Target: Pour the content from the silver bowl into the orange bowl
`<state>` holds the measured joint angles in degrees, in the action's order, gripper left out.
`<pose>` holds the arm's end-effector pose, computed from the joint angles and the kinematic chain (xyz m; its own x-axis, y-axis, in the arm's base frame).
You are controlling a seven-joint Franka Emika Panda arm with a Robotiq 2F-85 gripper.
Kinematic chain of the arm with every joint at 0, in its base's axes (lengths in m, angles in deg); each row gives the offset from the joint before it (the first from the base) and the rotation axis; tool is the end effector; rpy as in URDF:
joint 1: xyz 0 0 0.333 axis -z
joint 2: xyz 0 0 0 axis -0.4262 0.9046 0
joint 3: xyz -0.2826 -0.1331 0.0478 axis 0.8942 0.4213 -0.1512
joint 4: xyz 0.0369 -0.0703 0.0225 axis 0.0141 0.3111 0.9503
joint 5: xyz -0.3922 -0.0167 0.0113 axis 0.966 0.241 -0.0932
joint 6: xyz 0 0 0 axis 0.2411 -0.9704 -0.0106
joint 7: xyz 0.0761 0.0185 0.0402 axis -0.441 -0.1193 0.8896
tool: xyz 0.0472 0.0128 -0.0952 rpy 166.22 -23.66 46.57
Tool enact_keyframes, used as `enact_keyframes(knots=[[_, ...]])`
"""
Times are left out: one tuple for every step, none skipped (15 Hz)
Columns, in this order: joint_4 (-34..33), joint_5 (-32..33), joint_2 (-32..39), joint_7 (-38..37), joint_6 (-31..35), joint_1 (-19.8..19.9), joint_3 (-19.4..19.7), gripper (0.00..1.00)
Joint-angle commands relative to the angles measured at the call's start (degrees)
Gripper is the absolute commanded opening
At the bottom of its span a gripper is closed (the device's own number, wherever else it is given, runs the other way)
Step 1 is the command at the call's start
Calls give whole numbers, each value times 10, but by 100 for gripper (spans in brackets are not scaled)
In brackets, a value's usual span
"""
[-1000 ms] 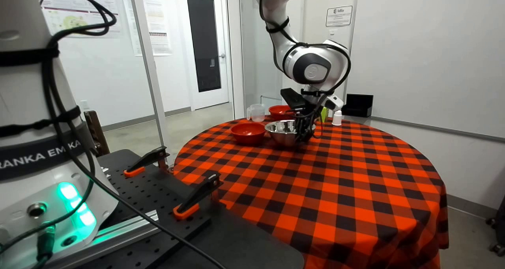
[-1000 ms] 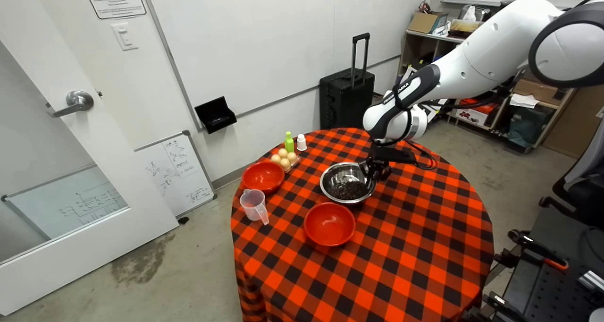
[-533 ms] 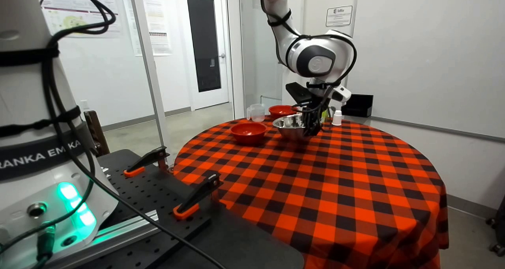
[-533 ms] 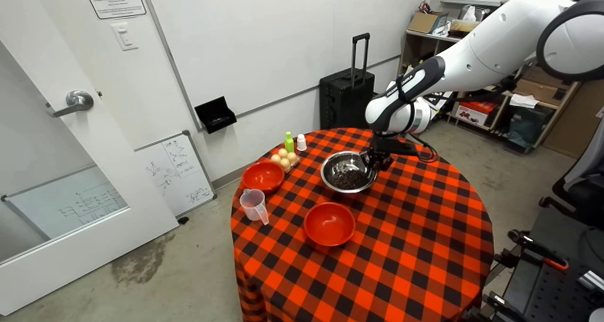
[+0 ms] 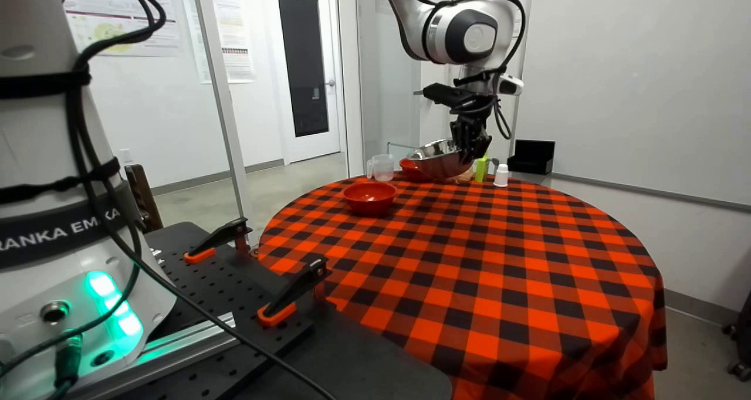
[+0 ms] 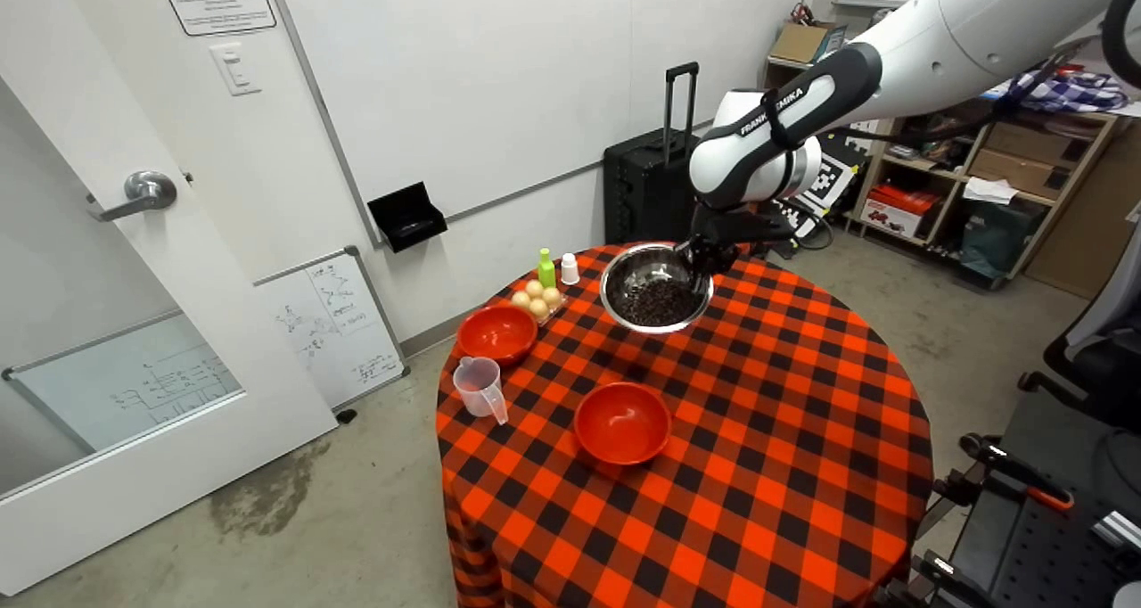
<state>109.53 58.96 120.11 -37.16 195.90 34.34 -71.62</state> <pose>0.6643 -0.1311 0.2007 0.8836 -0.4683 0.0048 -0.4637 -0.8762 -0.1312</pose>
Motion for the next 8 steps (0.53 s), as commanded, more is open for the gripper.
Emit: enact_keyframes(knots=[[28, 66, -65, 20, -48, -34, 16, 2], [26, 85, -77, 25, -67, -42, 15, 2], [24, 103, -86, 30, -82, -49, 14, 2], [20, 122, -94, 34, -101, -58, 12, 2], [18, 140, -100, 38, -115, -65, 12, 2], [14, 158, -105, 41, -131, -74, 11, 2], [12, 174, -108, 44, -143, -80, 11, 2], [9, 192, -111, 48, -156, -87, 11, 2]])
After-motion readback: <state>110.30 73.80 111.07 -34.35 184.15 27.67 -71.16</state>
